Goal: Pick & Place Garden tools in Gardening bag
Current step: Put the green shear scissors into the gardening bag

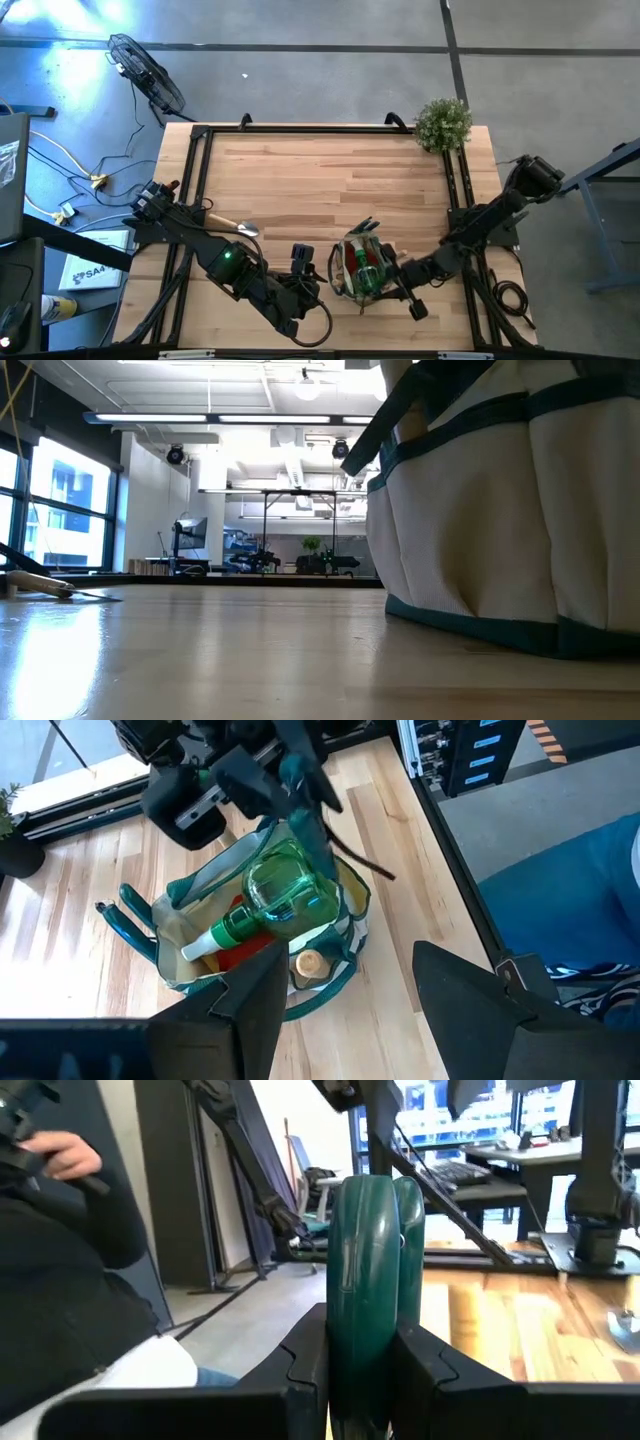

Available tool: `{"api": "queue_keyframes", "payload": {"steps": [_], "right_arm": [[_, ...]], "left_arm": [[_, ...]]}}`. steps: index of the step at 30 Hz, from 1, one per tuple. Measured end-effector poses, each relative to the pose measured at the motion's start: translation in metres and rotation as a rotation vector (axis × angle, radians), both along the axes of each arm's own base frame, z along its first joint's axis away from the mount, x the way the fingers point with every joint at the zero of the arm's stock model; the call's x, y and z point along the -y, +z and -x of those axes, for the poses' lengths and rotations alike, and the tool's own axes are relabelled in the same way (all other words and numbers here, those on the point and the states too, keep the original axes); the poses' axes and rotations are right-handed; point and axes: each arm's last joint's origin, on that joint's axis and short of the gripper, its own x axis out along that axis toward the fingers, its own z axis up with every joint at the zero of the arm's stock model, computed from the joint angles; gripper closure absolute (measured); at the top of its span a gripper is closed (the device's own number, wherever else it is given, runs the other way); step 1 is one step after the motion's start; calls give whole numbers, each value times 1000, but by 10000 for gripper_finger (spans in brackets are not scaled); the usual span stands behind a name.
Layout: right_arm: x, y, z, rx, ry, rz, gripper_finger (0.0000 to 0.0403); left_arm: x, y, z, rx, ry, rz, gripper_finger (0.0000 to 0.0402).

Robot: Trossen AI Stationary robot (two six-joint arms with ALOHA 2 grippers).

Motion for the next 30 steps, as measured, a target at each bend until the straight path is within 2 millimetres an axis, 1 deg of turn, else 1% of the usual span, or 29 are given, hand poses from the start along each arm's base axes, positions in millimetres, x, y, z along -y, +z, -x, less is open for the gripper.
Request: {"api": "queue_keyframes", "payload": {"steps": [6,10,19,23,30], "right_arm": [[10,-7,-3,-26,-11,-3,350],[13,-9,-3,-42,1,-22,351],[5,-16,3,-106,28,-24,351],[2,-16,6,-106,27,-24,351],[1,-18,5,-120,60,-30,351]], "left_arm": [[0,0,0,0,0,0,193],[0,0,0,0,0,0,193],[0,0,0,0,1,-1,193],[0,0,0,0,1,-1,193],[0,0,0,0,1,-1,193]]}}
